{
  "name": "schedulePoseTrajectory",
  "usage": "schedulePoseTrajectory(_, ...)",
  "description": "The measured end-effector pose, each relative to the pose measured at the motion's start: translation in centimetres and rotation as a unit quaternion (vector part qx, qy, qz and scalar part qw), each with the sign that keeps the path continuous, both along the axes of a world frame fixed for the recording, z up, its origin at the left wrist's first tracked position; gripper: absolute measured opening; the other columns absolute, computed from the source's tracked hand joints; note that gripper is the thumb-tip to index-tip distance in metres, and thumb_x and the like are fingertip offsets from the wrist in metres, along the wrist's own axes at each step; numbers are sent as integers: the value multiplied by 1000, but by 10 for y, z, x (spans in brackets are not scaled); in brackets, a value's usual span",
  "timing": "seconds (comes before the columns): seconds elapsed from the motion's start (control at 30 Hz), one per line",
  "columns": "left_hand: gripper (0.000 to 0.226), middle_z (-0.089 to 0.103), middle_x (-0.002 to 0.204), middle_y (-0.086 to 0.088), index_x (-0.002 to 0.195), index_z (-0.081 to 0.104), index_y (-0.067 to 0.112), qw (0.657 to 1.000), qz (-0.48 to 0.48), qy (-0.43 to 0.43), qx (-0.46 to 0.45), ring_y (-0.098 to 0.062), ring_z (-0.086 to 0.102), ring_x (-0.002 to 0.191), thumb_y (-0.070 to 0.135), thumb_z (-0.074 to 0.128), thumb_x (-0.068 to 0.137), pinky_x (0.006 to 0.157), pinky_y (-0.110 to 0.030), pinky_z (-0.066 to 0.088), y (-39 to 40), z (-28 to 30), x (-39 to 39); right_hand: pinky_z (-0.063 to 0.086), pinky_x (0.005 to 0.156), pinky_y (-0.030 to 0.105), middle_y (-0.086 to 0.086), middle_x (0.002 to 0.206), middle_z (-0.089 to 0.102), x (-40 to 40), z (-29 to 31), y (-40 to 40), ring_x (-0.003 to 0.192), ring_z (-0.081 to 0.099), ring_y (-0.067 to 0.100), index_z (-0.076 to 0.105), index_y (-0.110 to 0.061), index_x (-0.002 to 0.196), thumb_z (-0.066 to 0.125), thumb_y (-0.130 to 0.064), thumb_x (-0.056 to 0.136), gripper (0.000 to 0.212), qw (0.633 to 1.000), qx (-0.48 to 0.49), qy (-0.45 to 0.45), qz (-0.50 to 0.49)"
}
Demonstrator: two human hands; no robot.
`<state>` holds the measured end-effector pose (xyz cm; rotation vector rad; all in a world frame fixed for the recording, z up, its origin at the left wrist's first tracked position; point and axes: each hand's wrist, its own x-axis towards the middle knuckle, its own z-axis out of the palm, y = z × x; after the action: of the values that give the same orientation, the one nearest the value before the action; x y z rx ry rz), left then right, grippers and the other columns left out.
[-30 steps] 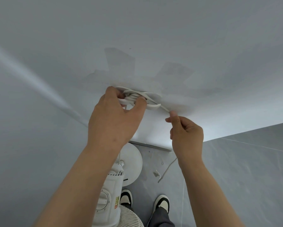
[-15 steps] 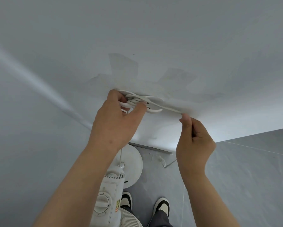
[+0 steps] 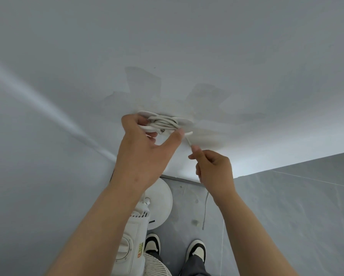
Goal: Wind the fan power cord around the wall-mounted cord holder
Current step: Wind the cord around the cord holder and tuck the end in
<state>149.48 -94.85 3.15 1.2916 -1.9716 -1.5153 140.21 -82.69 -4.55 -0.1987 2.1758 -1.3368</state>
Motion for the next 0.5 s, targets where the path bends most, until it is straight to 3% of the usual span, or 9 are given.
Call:
schedulePoseTrajectory(0.1,68,62,98,4,116,25,25,998,26,47,21,-6,61,81,32,78,74,65,-13,48,6,-9,9,42,54,21,1,54,50,-2,-11,9,50,46,12,72,-17,83,53,-34,96,28,999,-35,16,26)
schedulePoseTrajectory(0.17,56,63,99,3,109,28,26,997,45,50,24,1,59,73,22,75,79,60,-10,47,11,-18,16,42,55,17,5,58,50,-2,-19,18,52,46,11,71,-16,85,50,-29,98,28,997,-51,11,49)
schedulePoseTrajectory(0.27,24,64,98,11,94,45,29,1000,9,-6,24,13,56,72,20,66,86,59,-6,44,15,-33,21,43,57,9,3,58,52,4,-30,30,52,50,8,71,-13,84,48,-30,98,32,995,-51,-21,84)
schedulePoseTrajectory(0.33,9,65,101,16,96,59,29,998,-54,-22,31,18,56,81,21,58,91,64,0,40,18,-40,17,42,58,6,2,59,54,9,-39,35,54,54,7,71,-9,82,48,-37,96,39,994,-37,-62,85)
schedulePoseTrajectory(0.43,23,62,116,19,118,61,28,989,-143,-9,42,10,54,103,25,48,98,76,4,37,24,-45,7,46,68,20,2,60,57,18,-51,38,59,56,12,69,-6,78,48,-54,86,53,991,-6,-108,84)
schedulePoseTrajectory(0.5,22,64,114,18,118,58,28,982,-175,8,73,6,54,107,27,45,100,83,-3,38,27,-49,1,46,71,28,0,57,57,25,-56,40,60,56,14,68,-5,74,47,-61,81,59,989,0,-121,90)
